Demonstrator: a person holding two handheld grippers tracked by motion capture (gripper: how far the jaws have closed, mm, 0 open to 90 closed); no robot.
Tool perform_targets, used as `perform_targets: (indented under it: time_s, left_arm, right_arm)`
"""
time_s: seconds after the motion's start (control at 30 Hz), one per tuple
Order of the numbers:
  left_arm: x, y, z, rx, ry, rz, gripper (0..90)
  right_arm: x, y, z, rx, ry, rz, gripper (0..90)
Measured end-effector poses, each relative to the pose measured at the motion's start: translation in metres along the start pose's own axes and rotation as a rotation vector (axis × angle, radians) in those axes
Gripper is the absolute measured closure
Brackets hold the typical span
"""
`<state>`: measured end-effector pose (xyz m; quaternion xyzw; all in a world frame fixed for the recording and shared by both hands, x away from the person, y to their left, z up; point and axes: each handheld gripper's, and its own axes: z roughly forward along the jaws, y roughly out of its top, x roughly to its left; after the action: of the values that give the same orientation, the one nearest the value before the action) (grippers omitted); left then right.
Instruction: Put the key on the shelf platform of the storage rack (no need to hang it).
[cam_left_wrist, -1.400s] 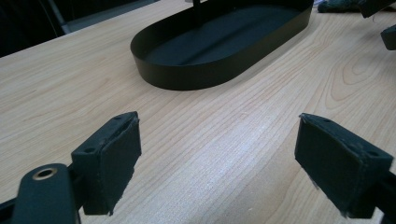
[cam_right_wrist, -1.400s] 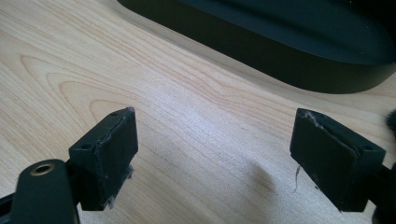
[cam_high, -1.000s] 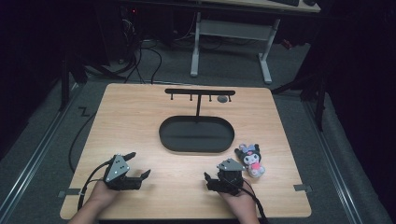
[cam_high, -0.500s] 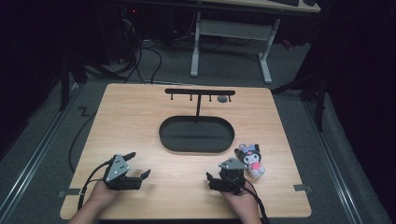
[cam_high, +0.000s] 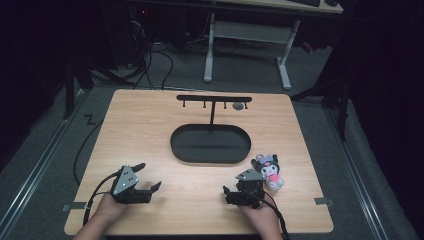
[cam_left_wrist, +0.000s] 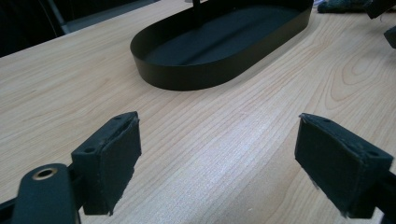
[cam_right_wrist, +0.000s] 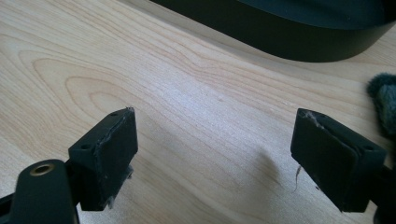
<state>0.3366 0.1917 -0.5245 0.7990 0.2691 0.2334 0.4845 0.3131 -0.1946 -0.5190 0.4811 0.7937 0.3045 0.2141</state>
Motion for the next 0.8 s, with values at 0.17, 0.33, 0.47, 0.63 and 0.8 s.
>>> perform_targets:
  time_s: [0.17,0.33,0.47,0.63,0.8]
  left_arm:
    - [0.0003,0.0000,-0.0001,-0.001,-0.002,0.000,15.4]
    - [-0.0003,-0.0001,-0.0002,0.002,0.000,0.000,15.4]
    - [-0.0009,-0.0004,-0.0004,0.001,0.005,0.005,15.4]
    - [-0.0007,-0.0005,-0.0005,0.001,0.007,0.001,15.4]
    - [0.0000,-0.0005,-0.0009,-0.002,0.001,0.001,15.4]
  right_arm:
    - [-0.0023,-0.0001,-0.0016,0.025,0.009,0.013,15.3]
    - [-0.0039,0.0006,-0.0040,0.054,0.007,0.020,15.4]
    - [-0.0047,0.0027,-0.0080,0.070,0.012,0.025,15.4]
    - [-0.0041,0.0034,-0.0086,0.071,0.019,0.013,15.5]
    - [-0.0056,0.0058,-0.0074,0.084,0.029,0.013,15.6]
